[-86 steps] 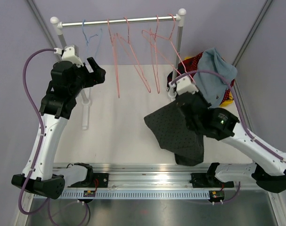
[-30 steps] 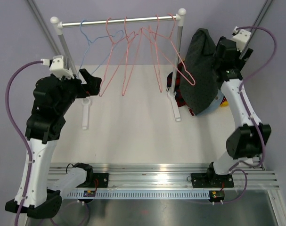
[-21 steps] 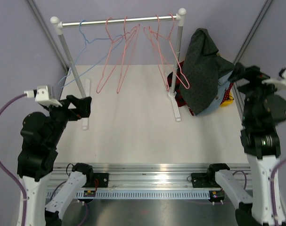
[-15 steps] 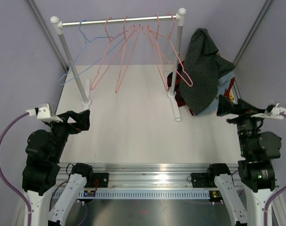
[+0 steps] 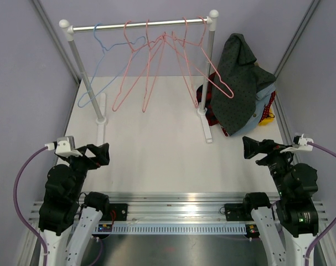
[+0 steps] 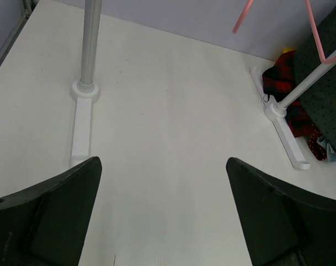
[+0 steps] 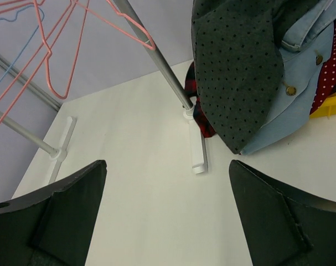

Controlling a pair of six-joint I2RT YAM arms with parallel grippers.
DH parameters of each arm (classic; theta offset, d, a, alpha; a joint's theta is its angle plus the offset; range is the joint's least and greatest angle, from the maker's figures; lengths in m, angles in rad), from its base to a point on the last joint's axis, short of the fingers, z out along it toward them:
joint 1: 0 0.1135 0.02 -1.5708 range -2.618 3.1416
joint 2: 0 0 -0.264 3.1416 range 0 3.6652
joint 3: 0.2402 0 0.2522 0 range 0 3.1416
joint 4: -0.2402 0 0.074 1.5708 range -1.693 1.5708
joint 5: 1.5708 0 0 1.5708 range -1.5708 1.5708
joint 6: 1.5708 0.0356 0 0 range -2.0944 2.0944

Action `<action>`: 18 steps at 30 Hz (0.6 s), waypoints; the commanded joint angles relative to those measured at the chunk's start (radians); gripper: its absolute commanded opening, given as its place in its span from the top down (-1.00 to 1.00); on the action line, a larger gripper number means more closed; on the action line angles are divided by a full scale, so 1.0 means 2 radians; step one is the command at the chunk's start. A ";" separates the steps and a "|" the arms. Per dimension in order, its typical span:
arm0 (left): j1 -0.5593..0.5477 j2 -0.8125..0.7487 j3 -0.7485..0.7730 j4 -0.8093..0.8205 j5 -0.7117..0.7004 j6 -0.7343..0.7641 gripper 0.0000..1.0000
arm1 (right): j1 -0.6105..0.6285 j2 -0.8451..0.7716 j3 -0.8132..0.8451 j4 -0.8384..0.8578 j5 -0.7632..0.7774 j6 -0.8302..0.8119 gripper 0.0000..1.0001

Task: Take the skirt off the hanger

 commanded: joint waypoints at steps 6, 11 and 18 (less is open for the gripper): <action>-0.009 0.005 0.000 0.022 0.002 0.006 -0.98 | 0.002 0.038 0.006 -0.005 -0.044 -0.018 -0.99; -0.017 0.002 -0.002 0.024 0.000 0.011 -0.98 | 0.002 0.038 0.005 -0.004 -0.057 -0.022 -0.99; -0.017 0.006 -0.003 0.026 0.007 0.013 -0.98 | 0.006 0.032 0.005 -0.005 -0.053 -0.022 -0.99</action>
